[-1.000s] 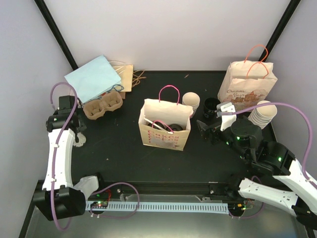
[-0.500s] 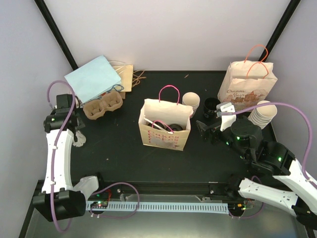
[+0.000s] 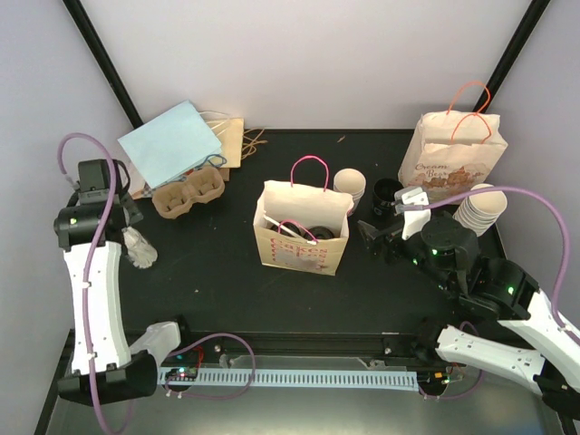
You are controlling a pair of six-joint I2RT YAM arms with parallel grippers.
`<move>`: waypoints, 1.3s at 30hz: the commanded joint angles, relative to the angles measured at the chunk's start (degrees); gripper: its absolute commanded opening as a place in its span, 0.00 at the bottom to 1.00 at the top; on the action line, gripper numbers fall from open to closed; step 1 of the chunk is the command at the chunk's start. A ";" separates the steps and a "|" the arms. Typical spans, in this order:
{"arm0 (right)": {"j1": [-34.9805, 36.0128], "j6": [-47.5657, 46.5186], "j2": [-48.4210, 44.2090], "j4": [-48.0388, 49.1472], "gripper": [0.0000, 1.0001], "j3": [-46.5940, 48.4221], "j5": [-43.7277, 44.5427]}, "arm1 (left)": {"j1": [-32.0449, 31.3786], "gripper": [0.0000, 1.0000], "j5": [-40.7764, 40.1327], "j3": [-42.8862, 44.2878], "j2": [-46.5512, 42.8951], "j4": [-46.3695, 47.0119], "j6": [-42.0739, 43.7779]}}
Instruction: Pack the takeout coffee
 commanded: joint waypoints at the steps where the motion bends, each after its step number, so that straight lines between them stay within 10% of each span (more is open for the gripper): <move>1: -0.34 0.03 0.53 1.32 1.00 0.42 -0.19 | 0.37 0.02 5.53 7.23 -2.64 -4.86 -0.93; 20: -0.29 0.34 2.68 -0.33 1.00 2.77 -0.72 | 0.31 0.02 25.52 23.93 -16.52 2.87 -10.76; 30: -0.29 1.69 2.84 -2.66 1.00 4.41 3.78 | 0.28 0.02 66.47 7.89 -20.47 31.79 -18.11; 39: -0.31 3.04 2.46 -3.86 1.00 5.94 7.13 | 0.27 0.02 74.20 -2.63 -23.16 46.56 -25.57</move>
